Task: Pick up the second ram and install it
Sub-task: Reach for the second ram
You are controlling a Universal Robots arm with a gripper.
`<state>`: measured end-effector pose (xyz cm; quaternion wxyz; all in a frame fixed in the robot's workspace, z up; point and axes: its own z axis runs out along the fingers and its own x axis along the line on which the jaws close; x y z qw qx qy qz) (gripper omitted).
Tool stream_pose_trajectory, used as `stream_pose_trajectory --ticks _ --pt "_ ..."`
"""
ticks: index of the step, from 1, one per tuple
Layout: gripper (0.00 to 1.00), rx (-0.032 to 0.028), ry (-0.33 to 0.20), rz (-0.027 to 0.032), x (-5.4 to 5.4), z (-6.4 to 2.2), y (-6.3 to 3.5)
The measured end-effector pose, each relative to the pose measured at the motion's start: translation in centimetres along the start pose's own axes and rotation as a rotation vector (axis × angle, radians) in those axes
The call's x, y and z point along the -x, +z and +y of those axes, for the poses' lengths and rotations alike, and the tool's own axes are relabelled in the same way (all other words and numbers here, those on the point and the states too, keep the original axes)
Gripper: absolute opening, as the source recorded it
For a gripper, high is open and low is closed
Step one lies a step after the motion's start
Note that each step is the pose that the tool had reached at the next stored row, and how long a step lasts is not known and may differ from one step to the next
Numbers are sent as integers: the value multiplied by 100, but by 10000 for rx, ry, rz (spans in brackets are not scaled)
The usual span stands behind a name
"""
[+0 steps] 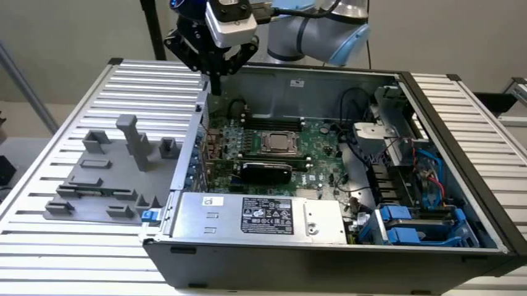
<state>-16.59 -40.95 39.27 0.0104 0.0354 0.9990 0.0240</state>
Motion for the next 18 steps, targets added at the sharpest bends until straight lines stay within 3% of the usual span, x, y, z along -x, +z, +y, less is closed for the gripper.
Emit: stream_pose_trajectory --ticks 18 --pt "0 -1 0 1 -803 -237 -8"
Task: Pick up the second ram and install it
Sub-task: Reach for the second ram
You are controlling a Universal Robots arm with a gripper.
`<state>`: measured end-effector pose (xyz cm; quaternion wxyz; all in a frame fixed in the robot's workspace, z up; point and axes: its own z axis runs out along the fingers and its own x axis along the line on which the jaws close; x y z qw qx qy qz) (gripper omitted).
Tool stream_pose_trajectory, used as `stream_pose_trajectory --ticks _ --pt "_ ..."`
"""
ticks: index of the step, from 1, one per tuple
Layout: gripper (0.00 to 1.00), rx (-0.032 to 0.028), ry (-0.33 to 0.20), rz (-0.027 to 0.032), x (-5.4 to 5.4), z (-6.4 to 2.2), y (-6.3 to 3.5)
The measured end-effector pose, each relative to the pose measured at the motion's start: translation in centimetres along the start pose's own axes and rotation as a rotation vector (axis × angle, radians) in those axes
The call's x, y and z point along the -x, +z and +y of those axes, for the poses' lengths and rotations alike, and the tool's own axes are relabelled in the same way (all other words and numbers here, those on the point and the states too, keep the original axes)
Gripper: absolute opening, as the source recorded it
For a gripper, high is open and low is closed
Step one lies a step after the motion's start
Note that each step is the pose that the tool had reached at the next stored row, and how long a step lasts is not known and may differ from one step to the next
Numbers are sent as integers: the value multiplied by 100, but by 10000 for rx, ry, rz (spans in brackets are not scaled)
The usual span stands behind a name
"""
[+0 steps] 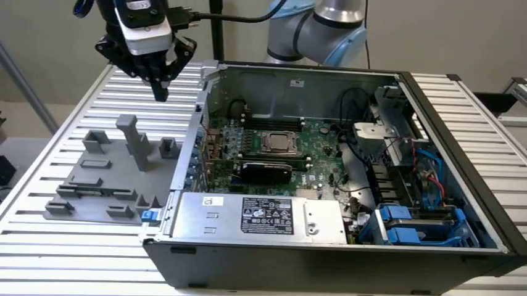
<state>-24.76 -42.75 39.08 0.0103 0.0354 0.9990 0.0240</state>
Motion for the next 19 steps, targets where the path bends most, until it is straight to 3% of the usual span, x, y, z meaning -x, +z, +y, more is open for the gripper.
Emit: stream_pose_trajectory --ticks 8,19 --pt "0 0 1 0 -361 -103 53" --pt "0 0 0 0 -855 -226 205"
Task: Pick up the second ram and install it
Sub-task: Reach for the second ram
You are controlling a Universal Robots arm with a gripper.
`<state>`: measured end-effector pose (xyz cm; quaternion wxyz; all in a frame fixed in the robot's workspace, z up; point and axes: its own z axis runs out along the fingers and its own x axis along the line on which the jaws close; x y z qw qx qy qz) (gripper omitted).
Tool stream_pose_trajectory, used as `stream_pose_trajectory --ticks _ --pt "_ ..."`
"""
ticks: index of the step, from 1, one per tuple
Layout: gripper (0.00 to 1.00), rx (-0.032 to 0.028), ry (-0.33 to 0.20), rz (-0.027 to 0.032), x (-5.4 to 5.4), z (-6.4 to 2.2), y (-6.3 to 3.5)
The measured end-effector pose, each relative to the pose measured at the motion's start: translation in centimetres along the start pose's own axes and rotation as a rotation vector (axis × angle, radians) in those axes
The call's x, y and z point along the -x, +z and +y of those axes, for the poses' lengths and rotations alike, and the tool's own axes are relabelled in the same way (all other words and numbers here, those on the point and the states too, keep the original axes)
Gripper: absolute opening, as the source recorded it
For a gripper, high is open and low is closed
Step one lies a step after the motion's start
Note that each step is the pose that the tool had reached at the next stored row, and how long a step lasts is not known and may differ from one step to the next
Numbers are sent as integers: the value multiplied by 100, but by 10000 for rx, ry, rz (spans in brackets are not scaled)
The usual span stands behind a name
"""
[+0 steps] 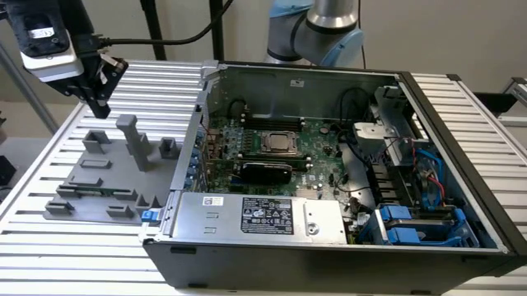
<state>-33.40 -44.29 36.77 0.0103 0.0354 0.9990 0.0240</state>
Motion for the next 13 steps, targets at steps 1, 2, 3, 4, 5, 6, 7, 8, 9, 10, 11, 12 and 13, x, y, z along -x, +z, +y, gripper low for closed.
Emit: stream_pose_trajectory --ticks 1,2,3,4,5,6,7,8,9,10,11,12,13 --pt "0 0 0 0 -49 -9 18" --pt "0 1 0 0 -94 -17 35" --pt "0 0 1 0 -139 -24 52" --pt "0 0 1 0 -183 -31 68" --pt "0 0 0 0 -227 -38 85" --pt "0 0 0 0 -274 -45 103" --pt "0 0 0 1 -319 -51 119" --pt "0 0 0 0 -366 -58 137" --pt "0 0 0 0 -406 -63 154" --pt "0 0 0 0 -443 -68 171" --pt "0 1 -3 0 -478 -72 189" --pt "0 1 -10 0 -512 -75 206" --pt "0 1 -20 0 -532 -77 221"
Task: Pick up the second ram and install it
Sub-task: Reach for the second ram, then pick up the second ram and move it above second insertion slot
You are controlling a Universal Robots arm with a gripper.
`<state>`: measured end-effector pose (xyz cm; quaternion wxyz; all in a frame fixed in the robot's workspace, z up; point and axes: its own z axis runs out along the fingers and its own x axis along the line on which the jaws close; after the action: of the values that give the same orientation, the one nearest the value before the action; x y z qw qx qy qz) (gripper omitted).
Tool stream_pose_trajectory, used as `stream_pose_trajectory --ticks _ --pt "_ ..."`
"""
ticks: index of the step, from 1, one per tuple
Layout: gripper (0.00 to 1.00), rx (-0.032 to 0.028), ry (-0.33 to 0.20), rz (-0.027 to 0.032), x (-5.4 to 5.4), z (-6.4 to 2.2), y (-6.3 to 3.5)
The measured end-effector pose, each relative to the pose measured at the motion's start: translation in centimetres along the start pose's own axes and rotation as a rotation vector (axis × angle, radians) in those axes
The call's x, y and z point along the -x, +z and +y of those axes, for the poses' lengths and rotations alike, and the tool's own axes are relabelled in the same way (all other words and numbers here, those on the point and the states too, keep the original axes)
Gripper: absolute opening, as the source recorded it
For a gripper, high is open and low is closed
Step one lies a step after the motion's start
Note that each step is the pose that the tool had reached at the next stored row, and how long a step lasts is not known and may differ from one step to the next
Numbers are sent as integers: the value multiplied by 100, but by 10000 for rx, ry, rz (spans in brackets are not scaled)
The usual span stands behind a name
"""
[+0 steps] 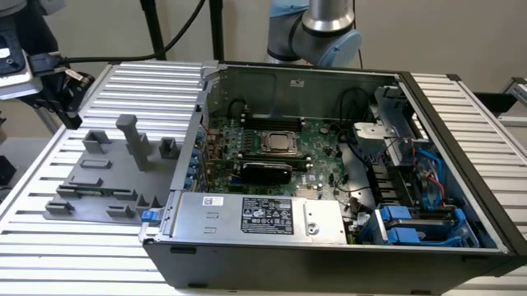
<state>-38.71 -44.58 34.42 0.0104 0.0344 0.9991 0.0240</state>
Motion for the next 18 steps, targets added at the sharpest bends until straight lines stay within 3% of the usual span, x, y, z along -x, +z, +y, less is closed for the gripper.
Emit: stream_pose_trajectory --ticks 18 --pt "0 -4 -17 3 -2 -1 4"
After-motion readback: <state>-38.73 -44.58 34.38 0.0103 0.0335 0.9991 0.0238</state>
